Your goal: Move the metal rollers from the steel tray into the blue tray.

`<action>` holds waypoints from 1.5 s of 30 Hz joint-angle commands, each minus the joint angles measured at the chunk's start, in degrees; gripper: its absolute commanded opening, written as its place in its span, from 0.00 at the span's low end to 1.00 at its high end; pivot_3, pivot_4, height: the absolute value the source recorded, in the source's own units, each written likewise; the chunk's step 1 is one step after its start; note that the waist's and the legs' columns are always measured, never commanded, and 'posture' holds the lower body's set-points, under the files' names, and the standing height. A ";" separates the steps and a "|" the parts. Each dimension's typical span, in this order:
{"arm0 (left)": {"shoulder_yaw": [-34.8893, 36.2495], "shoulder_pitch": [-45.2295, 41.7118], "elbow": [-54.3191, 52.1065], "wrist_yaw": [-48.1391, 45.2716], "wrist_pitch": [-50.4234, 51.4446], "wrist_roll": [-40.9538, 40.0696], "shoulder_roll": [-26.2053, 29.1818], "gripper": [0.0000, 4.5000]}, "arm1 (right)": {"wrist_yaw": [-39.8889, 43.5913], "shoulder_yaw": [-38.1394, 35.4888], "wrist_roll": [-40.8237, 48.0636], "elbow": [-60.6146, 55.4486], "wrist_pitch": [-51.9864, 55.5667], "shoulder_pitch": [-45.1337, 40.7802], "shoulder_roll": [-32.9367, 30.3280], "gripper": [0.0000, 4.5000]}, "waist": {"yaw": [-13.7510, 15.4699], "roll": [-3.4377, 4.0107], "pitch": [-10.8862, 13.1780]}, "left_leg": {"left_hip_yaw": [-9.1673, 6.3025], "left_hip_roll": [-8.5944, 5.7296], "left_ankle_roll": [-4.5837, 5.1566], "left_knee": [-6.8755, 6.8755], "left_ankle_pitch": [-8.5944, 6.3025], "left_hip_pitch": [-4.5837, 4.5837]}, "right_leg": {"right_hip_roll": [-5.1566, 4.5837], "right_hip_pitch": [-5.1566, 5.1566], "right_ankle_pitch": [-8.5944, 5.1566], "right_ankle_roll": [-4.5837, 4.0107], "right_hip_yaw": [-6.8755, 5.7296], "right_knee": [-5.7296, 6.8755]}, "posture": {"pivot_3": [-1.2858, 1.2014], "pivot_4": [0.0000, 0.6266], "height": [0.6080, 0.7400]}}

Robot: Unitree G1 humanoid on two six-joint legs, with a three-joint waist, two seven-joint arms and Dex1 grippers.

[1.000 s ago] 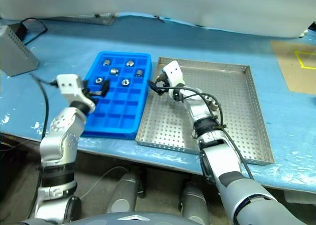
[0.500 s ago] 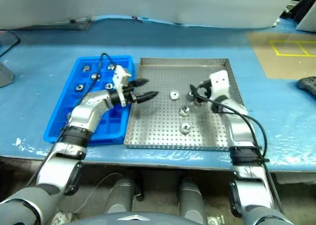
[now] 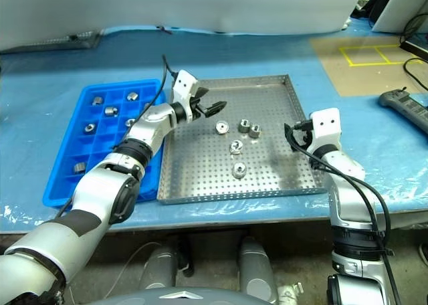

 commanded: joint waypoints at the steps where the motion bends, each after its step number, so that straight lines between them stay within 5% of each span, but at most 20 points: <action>1: 1.44 -0.47 1.47 -1.77 -0.27 0.06 -1.44 0.99 | -0.77 -0.77 0.54 -3.42 0.17 0.13 -0.10 1.00 | 0.02 0.00 0.00 | 0.00 0.00 0.04 0.05 -0.02 -0.04 | -0.01 -0.01 0.00 0.00 -0.01 0.00 | 0.32 0.24 1.00; 14: -4.28 1.31 4.71 -1.66 0.07 9.57 -4.14 0.99 | -2.75 -1.57 0.67 -4.22 -0.30 1.08 0.41 1.00 | -0.15 0.00 0.00 | 0.02 -0.02 0.21 0.23 -0.13 -0.05 | -0.08 0.09 0.00 0.00 -0.02 -0.03 | 0.31 0.24 1.00; 21: 0.26 0.13 4.08 1.14 0.32 7.08 -4.44 0.57 | -3.54 -1.62 0.74 -4.00 -1.12 0.39 0.84 1.00 | -0.35 0.00 0.00 | 0.02 -0.04 0.22 0.22 -0.14 -0.07 | -0.08 0.10 0.00 0.00 -0.04 -0.06 | 0.32 0.24 1.00; 23: 3.55 -0.68 3.00 -1.28 1.34 3.72 -4.45 0.57 | -3.46 -1.19 0.74 -3.03 -1.58 -0.38 1.07 1.00 | -0.24 0.00 0.00 | 0.02 -0.04 0.22 0.23 -0.14 -0.08 | -0.09 0.09 0.00 0.00 -0.03 -0.05 | 0.33 0.24 1.00; 29: 11.40 0.10 -5.60 -1.46 2.94 -4.08 -2.36 0.57 | -0.39 4.60 -0.19 7.59 -6.12 -8.36 3.18 1.00 | 0.14 0.00 0.00 | 0.01 -0.02 0.21 0.22 -0.13 -0.05 | -0.10 0.07 0.02 -0.04 -0.08 -0.01 | 0.41 0.24 1.00; 39: 13.39 19.03 -38.87 13.74 9.93 -5.71 0.16 0.57 | 7.02 11.32 -1.17 31.36 -17.72 -24.42 6.98 1.00 | 4.66 0.03 -0.01 | -0.01 0.09 0.37 0.16 -0.02 -0.33 | -0.10 -0.19 0.02 -0.09 -0.26 0.06 | 0.53 0.24 1.00; 45: 9.60 23.03 -46.89 9.04 16.35 -7.55 2.25 0.57 | 8.05 11.96 -1.89 37.62 -21.80 -27.59 8.47 1.00 | 7.85 0.03 0.00 | -0.01 0.09 0.18 0.19 -0.11 -0.23 | -0.12 -0.04 0.02 -0.09 -0.27 0.09 | 0.52 0.24 1.00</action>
